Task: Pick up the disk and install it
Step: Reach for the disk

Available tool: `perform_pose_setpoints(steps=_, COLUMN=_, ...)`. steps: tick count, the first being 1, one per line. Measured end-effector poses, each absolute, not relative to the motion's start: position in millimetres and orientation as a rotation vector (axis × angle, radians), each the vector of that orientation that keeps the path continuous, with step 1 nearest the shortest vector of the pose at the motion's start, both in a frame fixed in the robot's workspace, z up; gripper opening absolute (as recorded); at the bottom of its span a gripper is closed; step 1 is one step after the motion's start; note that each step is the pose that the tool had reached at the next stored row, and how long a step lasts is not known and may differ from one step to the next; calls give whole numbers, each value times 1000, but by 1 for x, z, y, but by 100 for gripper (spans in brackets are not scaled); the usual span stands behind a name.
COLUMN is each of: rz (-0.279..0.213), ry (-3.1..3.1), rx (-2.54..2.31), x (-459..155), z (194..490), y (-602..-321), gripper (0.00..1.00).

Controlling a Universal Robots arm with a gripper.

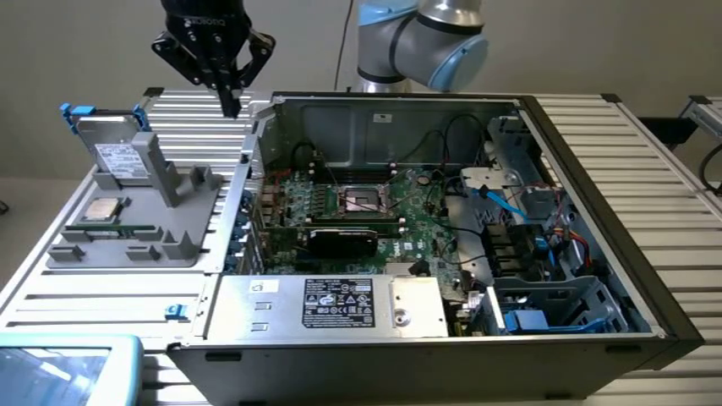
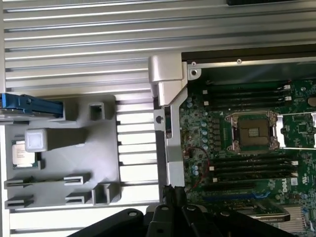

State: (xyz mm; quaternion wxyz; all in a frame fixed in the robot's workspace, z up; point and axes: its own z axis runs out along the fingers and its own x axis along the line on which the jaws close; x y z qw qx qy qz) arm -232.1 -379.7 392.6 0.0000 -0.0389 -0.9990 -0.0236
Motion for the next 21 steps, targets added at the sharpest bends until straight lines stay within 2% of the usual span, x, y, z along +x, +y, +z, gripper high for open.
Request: perform_pose_setpoints(steps=21, rz=-72, ry=-3112, rx=-122, x=-316, z=393, y=-356, gripper=11)
